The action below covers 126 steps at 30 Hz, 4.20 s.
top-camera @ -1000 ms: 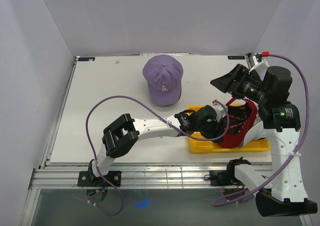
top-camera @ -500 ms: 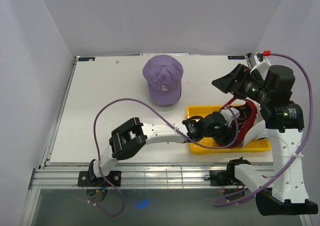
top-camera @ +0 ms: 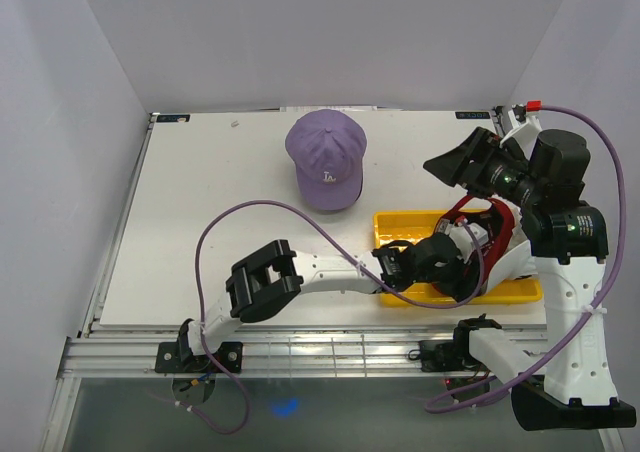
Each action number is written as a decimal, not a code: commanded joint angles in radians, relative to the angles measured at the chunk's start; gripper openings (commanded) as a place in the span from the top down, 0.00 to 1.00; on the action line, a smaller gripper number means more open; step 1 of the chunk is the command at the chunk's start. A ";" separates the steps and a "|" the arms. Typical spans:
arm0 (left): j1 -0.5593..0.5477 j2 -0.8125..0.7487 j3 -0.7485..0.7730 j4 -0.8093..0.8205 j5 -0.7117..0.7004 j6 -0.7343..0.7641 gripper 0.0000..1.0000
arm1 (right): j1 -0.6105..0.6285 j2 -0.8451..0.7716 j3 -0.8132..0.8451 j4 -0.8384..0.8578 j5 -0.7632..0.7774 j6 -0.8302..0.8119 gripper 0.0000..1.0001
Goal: Stack the hats
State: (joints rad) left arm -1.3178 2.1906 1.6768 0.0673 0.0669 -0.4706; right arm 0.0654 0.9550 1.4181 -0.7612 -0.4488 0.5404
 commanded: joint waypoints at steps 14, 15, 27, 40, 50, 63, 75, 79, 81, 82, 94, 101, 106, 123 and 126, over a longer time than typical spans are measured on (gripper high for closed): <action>-0.035 0.067 0.090 -0.006 -0.145 0.035 0.33 | -0.004 -0.022 0.015 0.013 -0.014 -0.019 0.23; -0.037 0.070 0.092 -0.006 -0.154 0.036 0.34 | -0.006 -0.024 0.013 0.013 -0.016 -0.019 0.23; -0.057 0.048 0.074 -0.006 -0.335 0.049 0.48 | -0.006 -0.035 0.012 0.013 -0.016 -0.020 0.24; -0.055 -0.014 0.024 0.008 -0.383 0.059 0.96 | -0.004 -0.036 0.007 0.016 -0.013 -0.025 0.25; -0.054 -0.106 -0.038 -0.003 -0.415 0.047 1.00 | -0.004 -0.039 -0.005 0.028 -0.019 -0.025 0.26; -0.029 -0.245 -0.123 -0.026 -0.441 -0.020 1.00 | -0.004 -0.050 -0.016 0.031 -0.013 -0.025 0.26; -0.029 -0.357 -0.212 -0.050 -0.443 -0.053 1.00 | -0.004 -0.053 -0.027 0.037 -0.002 -0.031 0.26; -0.029 -0.387 -0.250 -0.058 -0.435 -0.075 1.00 | -0.006 -0.056 -0.033 0.040 -0.001 -0.033 0.25; -0.029 -0.400 -0.281 -0.058 -0.431 -0.091 1.00 | -0.004 -0.053 -0.034 0.042 -0.001 -0.033 0.26; -0.029 -0.413 -0.290 -0.058 -0.429 -0.092 1.00 | -0.004 -0.053 -0.034 0.042 -0.001 -0.033 0.26; -0.029 -0.445 -0.370 -0.061 -0.365 -0.109 1.00 | -0.004 -0.059 -0.053 0.057 0.001 -0.031 0.25; -0.029 -0.431 -0.388 -0.063 -0.337 -0.123 1.00 | -0.004 -0.059 -0.065 0.062 0.001 -0.030 0.26; -0.029 -0.433 -0.393 -0.096 -0.328 -0.122 0.93 | -0.004 -0.059 -0.067 0.062 0.002 -0.031 0.26; -0.029 -0.479 -0.422 -0.118 -0.311 -0.102 0.59 | -0.006 -0.053 -0.071 0.082 -0.007 -0.023 0.25; -0.031 -0.496 -0.427 -0.115 -0.300 -0.089 0.55 | -0.004 -0.052 -0.073 0.085 -0.010 -0.022 0.26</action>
State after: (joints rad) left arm -1.3479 1.7882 1.2533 -0.0490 -0.2451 -0.5804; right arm 0.0654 0.9073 1.3430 -0.7300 -0.4511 0.5201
